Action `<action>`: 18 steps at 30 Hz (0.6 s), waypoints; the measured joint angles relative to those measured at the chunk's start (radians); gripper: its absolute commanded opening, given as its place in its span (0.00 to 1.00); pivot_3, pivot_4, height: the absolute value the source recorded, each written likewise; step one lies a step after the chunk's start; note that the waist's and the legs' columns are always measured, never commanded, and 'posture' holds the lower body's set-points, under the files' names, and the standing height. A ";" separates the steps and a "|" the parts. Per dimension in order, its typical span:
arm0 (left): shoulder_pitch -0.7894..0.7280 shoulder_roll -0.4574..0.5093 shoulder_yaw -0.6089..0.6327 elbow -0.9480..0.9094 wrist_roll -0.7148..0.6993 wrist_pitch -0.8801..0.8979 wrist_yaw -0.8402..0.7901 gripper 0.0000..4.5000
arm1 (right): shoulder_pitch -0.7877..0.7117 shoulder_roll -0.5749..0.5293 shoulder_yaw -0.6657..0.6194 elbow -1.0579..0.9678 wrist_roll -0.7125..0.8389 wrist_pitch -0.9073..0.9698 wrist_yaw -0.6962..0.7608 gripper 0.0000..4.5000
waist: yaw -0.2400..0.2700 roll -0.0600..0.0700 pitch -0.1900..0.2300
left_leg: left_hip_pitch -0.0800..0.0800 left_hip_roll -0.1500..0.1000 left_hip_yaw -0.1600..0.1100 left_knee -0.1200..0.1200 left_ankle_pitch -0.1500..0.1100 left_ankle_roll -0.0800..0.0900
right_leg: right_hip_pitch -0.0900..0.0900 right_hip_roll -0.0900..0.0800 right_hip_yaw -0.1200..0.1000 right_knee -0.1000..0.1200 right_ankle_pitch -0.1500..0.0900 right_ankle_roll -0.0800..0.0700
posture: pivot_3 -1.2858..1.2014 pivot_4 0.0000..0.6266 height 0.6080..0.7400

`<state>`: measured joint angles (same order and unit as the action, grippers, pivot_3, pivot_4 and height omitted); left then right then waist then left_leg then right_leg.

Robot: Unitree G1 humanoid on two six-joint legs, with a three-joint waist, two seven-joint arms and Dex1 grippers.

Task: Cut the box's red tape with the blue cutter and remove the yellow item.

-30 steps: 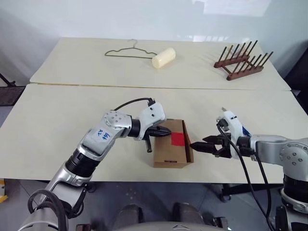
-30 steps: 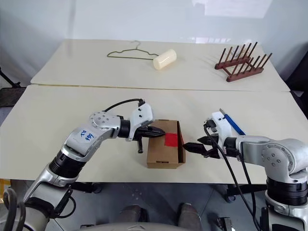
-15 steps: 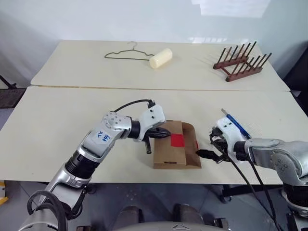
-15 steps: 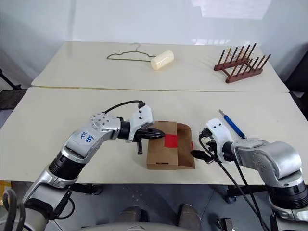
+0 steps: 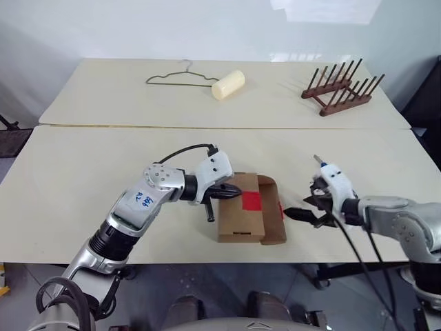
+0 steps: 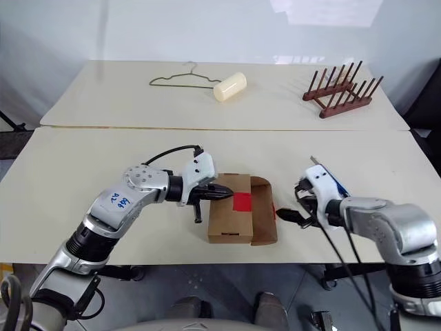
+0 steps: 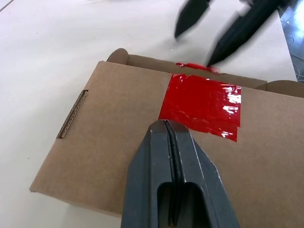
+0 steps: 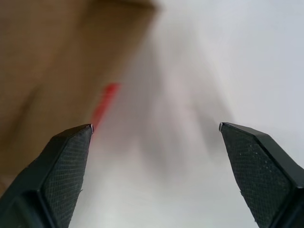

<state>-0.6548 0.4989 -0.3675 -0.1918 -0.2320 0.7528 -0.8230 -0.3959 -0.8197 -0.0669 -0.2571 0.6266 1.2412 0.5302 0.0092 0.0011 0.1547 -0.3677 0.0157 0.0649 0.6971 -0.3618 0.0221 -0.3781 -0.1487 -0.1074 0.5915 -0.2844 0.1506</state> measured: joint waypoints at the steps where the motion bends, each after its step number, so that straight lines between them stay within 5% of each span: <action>1: 0.002 0.000 0.001 -0.002 0.000 0.001 0.001 0.00 | -0.008 0.000 0.005 0.019 -0.012 -0.014 0.005 0.99 | 0.000 0.000 0.000 | 0.000 0.000 0.000 0.000 0.000 0.000 | 0.000 0.000 0.000 0.000 0.000 0.000 | 0.52 0.24 1.00; 18: 0.025 0.012 0.016 -0.041 -0.001 0.032 0.026 0.00 | -0.055 0.112 0.068 0.068 -0.098 -0.085 0.024 0.99 | -0.014 0.000 -0.001 | 0.001 0.001 0.000 0.000 0.000 -0.001 | 0.001 0.000 0.000 0.000 0.000 0.000 | 0.52 0.24 1.00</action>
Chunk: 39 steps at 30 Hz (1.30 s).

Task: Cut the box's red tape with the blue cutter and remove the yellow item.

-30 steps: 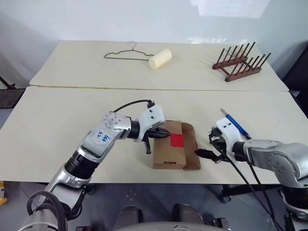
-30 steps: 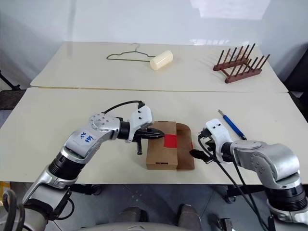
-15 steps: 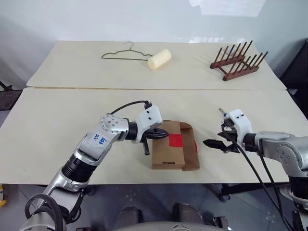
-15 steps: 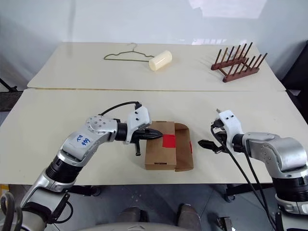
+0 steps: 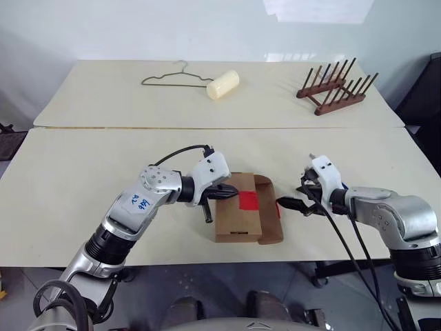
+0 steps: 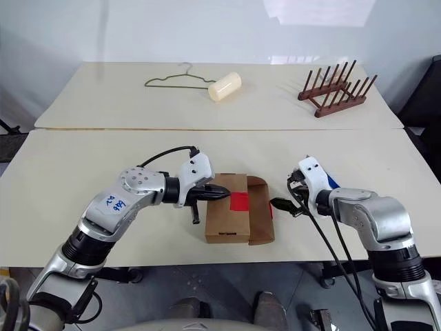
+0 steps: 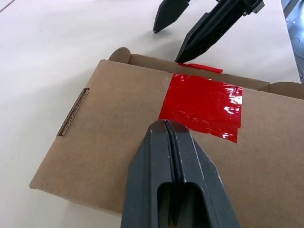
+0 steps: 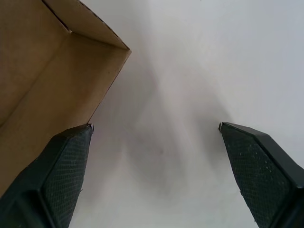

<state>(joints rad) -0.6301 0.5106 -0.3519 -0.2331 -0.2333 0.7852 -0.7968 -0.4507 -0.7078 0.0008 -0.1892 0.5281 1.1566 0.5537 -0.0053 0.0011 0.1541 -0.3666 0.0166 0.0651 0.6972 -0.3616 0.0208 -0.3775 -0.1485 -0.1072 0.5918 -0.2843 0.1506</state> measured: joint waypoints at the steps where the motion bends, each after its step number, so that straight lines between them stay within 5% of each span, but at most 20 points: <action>1: 0.000 0.000 0.000 -0.001 0.000 0.000 0.000 0.00 | -0.007 -0.006 0.000 0.005 0.000 0.000 0.010 0.99 | 0.000 0.001 0.000 | 0.000 0.000 0.000 0.000 0.000 0.000 | 0.000 0.000 0.000 0.000 0.000 0.000 | 0.52 0.24 1.00; 12: -0.005 0.000 -0.003 -0.006 -0.002 0.000 -0.003 0.00 | -0.059 -0.012 0.017 -0.029 0.044 0.038 0.078 0.99 | 0.004 0.003 0.002 | -0.001 0.000 -0.001 -0.001 0.000 0.000 | 0.000 0.000 -0.001 -0.001 0.000 0.000 | 0.52 0.24 1.00; 18: -0.007 0.000 -0.003 -0.006 -0.002 0.003 -0.002 0.00 | 0.010 -0.058 0.184 -0.084 -0.117 -0.157 0.076 0.99 | 0.003 0.004 0.002 | -0.001 -0.001 0.000 -0.001 0.000 0.000 | 0.000 0.000 -0.001 -0.001 0.000 0.000 | 0.52 0.24 1.00; 26: -0.007 0.001 -0.003 0.001 -0.002 0.016 -0.001 0.00 | 0.052 -0.074 0.256 -0.100 -0.258 -0.349 0.079 0.99 | 0.002 -0.003 -0.002 | 0.006 0.001 0.000 -0.001 0.000 -0.001 | 0.005 0.000 0.000 -0.003 0.000 0.000 | 0.52 0.24 1.00; 30: -0.008 0.003 -0.002 -0.002 -0.002 0.016 -0.002 0.00 | 0.028 0.010 0.119 -0.034 -0.143 -0.178 0.087 0.99 | 0.003 0.000 0.000 | 0.006 0.005 0.000 -0.001 0.000 -0.001 | 0.004 -0.001 0.001 -0.002 -0.001 -0.001 | 0.52 0.24 1.00; 39: -0.011 0.001 -0.002 -0.011 -0.007 0.015 -0.011 0.00 | -0.224 -0.139 -0.034 0.273 0.109 0.215 0.357 0.99 | 0.005 0.008 0.004 | 0.002 0.006 0.000 -0.004 -0.001 -0.001 | 0.001 -0.001 -0.002 -0.002 -0.001 -0.003 | 0.52 0.24 1.00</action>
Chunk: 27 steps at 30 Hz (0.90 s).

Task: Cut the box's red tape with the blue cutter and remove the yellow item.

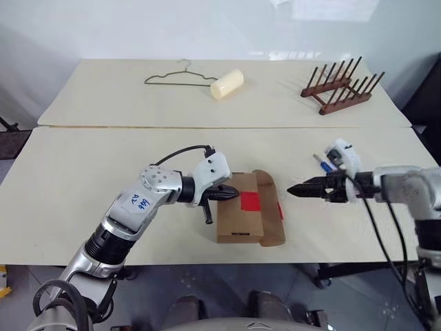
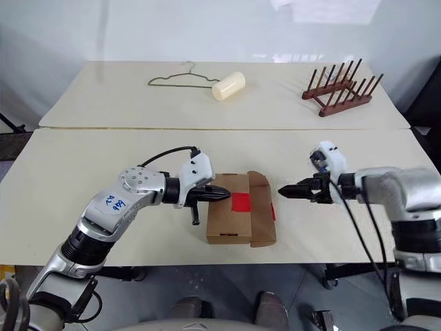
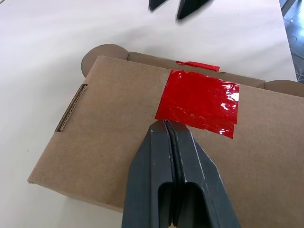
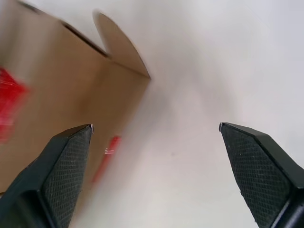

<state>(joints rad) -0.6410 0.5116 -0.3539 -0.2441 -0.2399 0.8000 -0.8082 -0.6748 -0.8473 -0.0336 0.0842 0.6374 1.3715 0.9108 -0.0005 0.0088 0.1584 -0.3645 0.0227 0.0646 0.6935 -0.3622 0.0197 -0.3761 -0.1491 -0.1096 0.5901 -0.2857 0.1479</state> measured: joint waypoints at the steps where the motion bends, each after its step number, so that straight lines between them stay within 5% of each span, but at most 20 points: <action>1: 0.000 -0.001 0.000 0.000 0.000 0.000 0.000 0.00 | -0.010 -0.005 0.016 0.031 0.008 0.012 0.028 0.99 | 0.000 0.000 0.000 | -0.001 0.000 0.000 0.000 0.000 0.000 | 0.000 0.000 0.000 0.000 0.000 0.000 | 0.52 0.24 1.00; 8: 0.004 -0.002 0.001 -0.008 -0.002 0.000 0.004 0.00 | -0.014 -0.006 0.161 0.127 0.001 -0.010 0.159 0.99 | 0.000 0.001 0.001 | -0.003 -0.006 -0.001 0.000 0.000 0.001 | -0.001 0.000 -0.001 -0.001 0.000 0.001 | 0.52 0.24 1.00; 15: 0.013 0.007 0.004 -0.023 -0.002 0.007 0.008 0.00 | -0.022 0.041 0.223 0.151 -0.013 -0.039 0.216 0.57 | 0.000 0.001 0.001 | -0.002 -0.006 -0.001 0.000 0.000 0.000 | -0.001 0.000 -0.002 0.000 0.000 0.001 | 0.52 0.24 1.00; 27: 0.025 0.015 0.013 -0.050 -0.001 0.030 0.015 0.00 | -0.029 0.151 0.210 0.173 -0.006 -0.005 0.215 0.57 | -0.004 0.001 0.001 | -0.001 -0.005 -0.001 0.000 0.000 -0.002 | -0.001 0.001 -0.003 0.000 0.000 0.001 | 0.52 0.24 1.00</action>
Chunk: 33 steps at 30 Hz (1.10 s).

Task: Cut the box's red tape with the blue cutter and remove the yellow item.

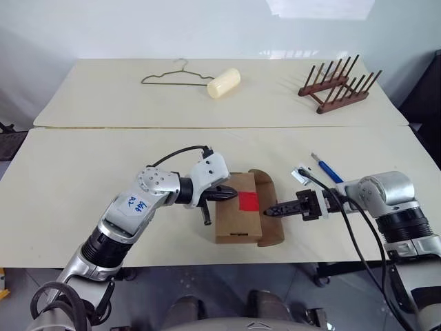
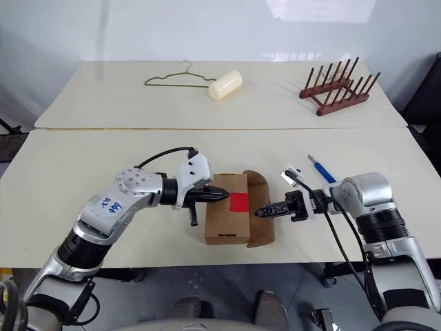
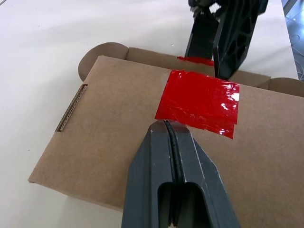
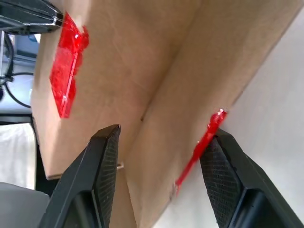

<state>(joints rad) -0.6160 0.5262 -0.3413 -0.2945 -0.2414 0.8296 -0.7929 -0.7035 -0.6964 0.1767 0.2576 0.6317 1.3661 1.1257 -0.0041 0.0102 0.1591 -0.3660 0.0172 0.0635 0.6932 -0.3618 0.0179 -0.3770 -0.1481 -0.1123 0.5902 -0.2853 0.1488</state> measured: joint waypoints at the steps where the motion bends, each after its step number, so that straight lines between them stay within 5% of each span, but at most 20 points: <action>1: 0.001 0.000 0.000 -0.002 0.000 0.000 0.002 0.00 | 0.000 0.007 -0.006 0.013 0.002 0.004 -0.001 0.57 | 0.000 0.000 0.000 | 0.000 0.000 0.000 0.000 0.000 0.000 | 0.000 0.000 0.000 0.000 0.000 0.000 | 0.52 0.24 1.00; 8: 0.007 0.000 0.001 -0.001 0.002 0.011 0.016 0.00 | 0.011 0.043 -0.003 0.069 -0.012 -0.048 0.017 0.57 | -0.003 -0.007 -0.004 | 0.009 0.001 0.002 -0.003 0.000 -0.002 | 0.006 0.001 0.001 0.000 0.000 0.000 | 0.52 0.24 1.00; 17: 0.008 0.002 0.000 0.002 0.002 0.019 0.012 0.00 | 0.020 0.057 0.024 0.060 -0.043 -0.046 0.005 0.01 | -0.002 -0.017 -0.012 | 0.012 0.010 0.002 -0.006 -0.002 -0.005 | 0.007 0.004 0.001 0.000 -0.002 -0.003 | 0.52 0.24 1.00; 26: 0.013 0.000 0.000 0.002 0.002 0.019 0.014 0.00 | 0.018 0.069 0.002 0.049 -0.047 -0.006 -0.026 0.01 | 0.000 -0.023 -0.016 | 0.013 0.012 0.001 -0.006 -0.003 -0.009 | 0.006 0.000 0.001 -0.001 -0.004 -0.008 | 0.52 0.24 1.00; 33: -0.025 -0.100 -0.022 0.084 0.002 -0.050 0.013 0.00 | -0.054 -0.061 0.002 0.041 -0.019 0.141 -0.040 0.01 | 0.035 0.000 -0.003 | 0.003 0.004 0.000 -0.006 -0.001 -0.003 | -0.002 -0.004 0.002 -0.001 -0.003 -0.007 | 0.52 0.24 1.00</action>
<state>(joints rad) -0.6407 0.4263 -0.3636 -0.2102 -0.2399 0.7793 -0.7802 -0.7573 -0.7574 0.1791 0.2986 0.6129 1.5070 1.0856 0.0312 0.0103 0.1561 -0.3627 0.0209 0.0630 0.6872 -0.3626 0.0149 -0.3786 -0.1519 -0.1107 0.5889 -0.2888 0.1421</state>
